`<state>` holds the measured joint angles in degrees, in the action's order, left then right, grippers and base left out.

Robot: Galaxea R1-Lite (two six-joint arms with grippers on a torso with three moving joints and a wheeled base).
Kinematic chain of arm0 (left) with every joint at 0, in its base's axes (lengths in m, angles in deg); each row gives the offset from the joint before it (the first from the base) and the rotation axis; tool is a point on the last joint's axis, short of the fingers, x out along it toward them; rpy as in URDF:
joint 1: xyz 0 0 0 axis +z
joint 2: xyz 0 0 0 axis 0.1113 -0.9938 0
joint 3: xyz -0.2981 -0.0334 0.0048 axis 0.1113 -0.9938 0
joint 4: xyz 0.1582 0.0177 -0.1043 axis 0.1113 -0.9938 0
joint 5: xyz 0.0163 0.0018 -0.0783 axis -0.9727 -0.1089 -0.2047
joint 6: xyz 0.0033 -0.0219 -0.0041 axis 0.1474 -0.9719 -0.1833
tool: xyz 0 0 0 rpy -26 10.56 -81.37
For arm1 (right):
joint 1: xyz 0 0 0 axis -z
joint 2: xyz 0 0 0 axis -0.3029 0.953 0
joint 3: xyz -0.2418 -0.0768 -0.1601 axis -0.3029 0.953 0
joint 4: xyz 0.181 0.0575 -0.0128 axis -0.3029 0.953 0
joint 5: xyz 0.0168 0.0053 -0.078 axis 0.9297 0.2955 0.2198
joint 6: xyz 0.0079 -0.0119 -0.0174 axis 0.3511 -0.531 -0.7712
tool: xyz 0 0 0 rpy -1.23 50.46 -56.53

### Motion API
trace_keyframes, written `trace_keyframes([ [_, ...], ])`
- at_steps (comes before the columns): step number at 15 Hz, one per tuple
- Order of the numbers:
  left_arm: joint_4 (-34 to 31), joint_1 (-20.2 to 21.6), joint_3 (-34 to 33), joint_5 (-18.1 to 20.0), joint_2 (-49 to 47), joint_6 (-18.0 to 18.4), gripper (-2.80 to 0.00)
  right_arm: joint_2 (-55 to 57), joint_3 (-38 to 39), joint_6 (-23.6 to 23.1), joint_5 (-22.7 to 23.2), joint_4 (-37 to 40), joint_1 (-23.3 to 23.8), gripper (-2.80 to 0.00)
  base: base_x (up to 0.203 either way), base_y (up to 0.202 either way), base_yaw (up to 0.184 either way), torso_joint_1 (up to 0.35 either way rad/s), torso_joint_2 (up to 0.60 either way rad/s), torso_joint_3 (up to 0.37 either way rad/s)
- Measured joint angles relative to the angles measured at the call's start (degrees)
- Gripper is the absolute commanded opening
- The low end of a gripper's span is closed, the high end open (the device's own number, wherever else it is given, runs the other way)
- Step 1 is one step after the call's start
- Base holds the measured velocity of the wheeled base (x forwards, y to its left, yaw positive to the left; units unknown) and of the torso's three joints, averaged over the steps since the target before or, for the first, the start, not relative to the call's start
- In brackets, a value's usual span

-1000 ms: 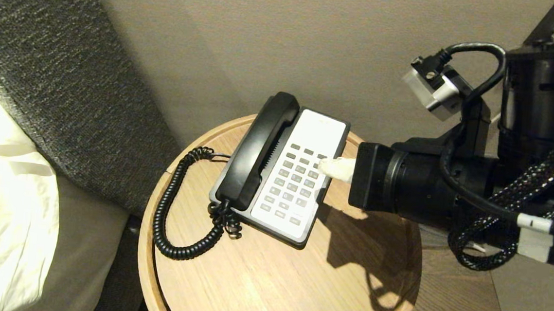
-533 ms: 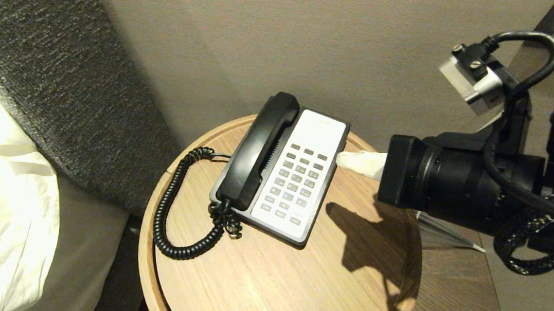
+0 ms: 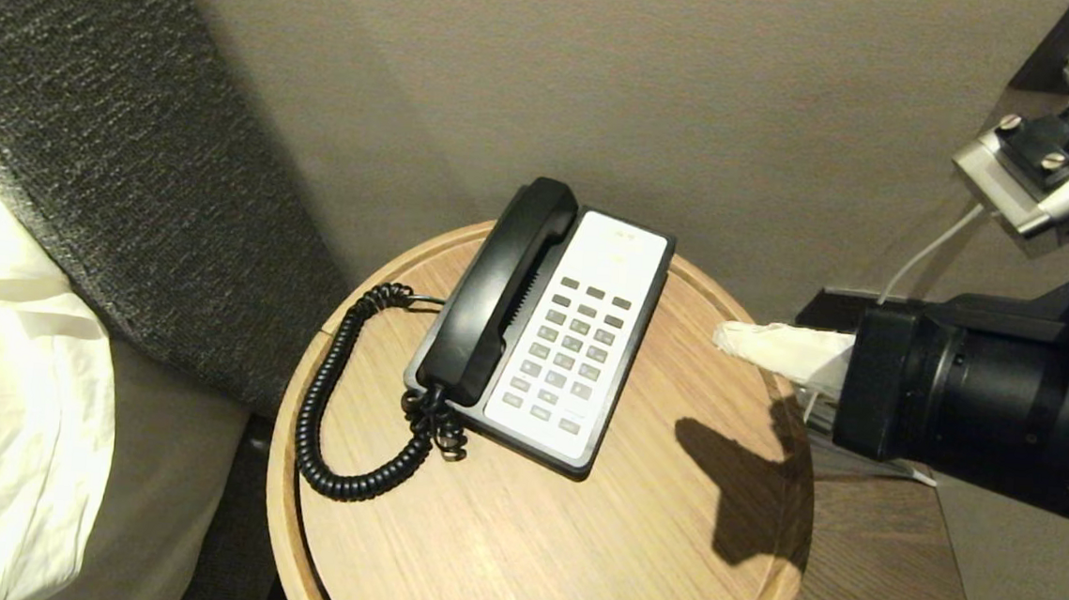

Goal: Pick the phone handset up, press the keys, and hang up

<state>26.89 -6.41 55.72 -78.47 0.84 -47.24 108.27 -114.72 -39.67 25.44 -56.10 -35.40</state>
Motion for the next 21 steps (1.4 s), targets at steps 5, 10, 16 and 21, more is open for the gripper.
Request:
trace_keyframes([
  [5,0.0,0.0,0.0,0.0,0.1,0.0,-2.80,-2.9,1.1,0.3,-0.3,0.4,0.9,-2.80,0.000,0.000,0.000,0.000,0.00,0.000],
  [10,0.0,0.0,0.0,0.0,0.1,0.0,-2.80,-13.8,12.8,-0.4,3.7,0.4,25.6,-2.80,0.000,0.000,0.000,0.000,0.00,0.000],
  [16,0.0,0.0,0.0,0.0,0.1,0.0,-2.80,-51.9,38.4,-11.4,18.0,3.8,46.7,-2.80,0.000,0.000,0.000,0.000,0.00,0.000],
  [21,0.0,0.0,0.0,0.0,0.1,0.0,-2.80,-71.7,52.9,-28.7,12.9,8.3,52.5,-2.80,0.000,0.000,0.000,0.000,0.00,0.000],
])
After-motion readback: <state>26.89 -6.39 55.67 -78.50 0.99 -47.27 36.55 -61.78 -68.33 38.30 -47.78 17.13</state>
